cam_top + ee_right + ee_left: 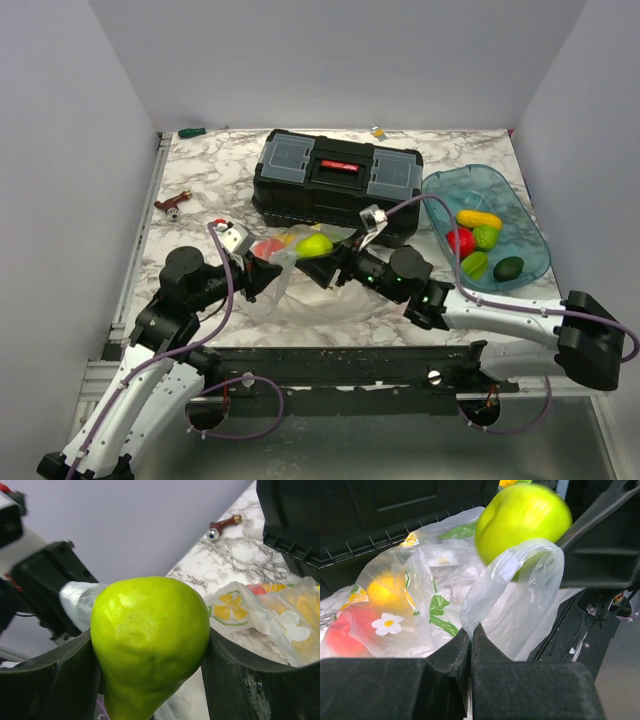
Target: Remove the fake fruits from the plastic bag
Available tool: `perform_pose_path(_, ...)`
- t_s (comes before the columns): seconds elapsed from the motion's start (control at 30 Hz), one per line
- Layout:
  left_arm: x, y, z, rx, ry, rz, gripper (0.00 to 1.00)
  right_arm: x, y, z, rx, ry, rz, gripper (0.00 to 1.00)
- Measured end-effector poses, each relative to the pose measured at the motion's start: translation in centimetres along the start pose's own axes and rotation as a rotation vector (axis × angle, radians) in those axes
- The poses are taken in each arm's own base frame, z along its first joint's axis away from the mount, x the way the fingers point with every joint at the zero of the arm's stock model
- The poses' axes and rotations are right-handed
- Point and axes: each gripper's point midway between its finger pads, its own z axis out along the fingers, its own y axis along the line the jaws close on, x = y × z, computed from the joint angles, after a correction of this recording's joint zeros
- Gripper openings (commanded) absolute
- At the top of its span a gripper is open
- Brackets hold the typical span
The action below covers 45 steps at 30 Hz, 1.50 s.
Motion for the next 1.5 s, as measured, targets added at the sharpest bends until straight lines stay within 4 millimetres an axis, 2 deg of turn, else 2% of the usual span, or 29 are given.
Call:
perform_pose_path(0.23,0.0,0.0,0.0,-0.001,-0.001,0.000,0.00,-4.6,2.9,-2.3,-0.104,-0.173,0.074,0.28)
perform_pose_path(0.43,0.2,0.2,0.2,0.000,0.010,-0.008,0.00,-7.2,3.6,-1.0,-0.102,-0.253,-0.016,0.29)
perform_pose_path(0.67,0.1,0.0,0.1,0.003,0.004,-0.004,0.00,-8.5,2.0,1.8,-0.014,-0.332,-0.163,0.29)
perform_pose_path(0.8,0.0,0.0,0.0,0.003,-0.001,-0.001,0.00,-11.7,1.5,2.7,0.097,-0.387,-0.202,0.29)
perform_pose_path(0.87,0.0,0.0,0.0,0.003,0.001,-0.002,0.00,-13.8,1.0,2.4,0.183,-0.421,-0.214,0.29)
perform_pose_path(0.93,0.1,0.0,0.0,0.003,0.003,-0.004,0.00,-14.9,0.1,1.4,0.261,-0.439,-0.229,0.29)
perform_pose_path(1.07,0.0,0.0,0.0,0.003,0.002,-0.002,0.00,-16.0,-3.3,-2.0,0.469,-0.454,-0.256,0.29)
perform_pose_path(1.27,0.1,0.0,0.1,0.003,0.005,-0.004,0.00,-17.6,-12.4,-8.4,0.859,-0.438,-0.295,0.29)
perform_pose_path(1.33,0.2,0.1,0.2,0.001,0.013,-0.009,0.00,-18.1,-16.1,-11.3,0.990,-0.433,-0.280,0.29)
perform_pose_path(1.37,0.3,0.2,0.3,0.001,0.017,-0.011,0.00,-18.3,-17.4,-12.6,1.036,-0.437,-0.269,0.29)
perform_pose_path(1.4,0.3,0.2,0.3,0.000,0.018,-0.012,0.00,-18.5,-19.3,-14.6,1.105,-0.441,-0.247,0.29)
perform_pose_path(1.5,0.3,0.2,0.2,-0.001,0.016,-0.011,0.00,-18.9,-23.1,-19.3,1.259,-0.466,-0.182,0.29)
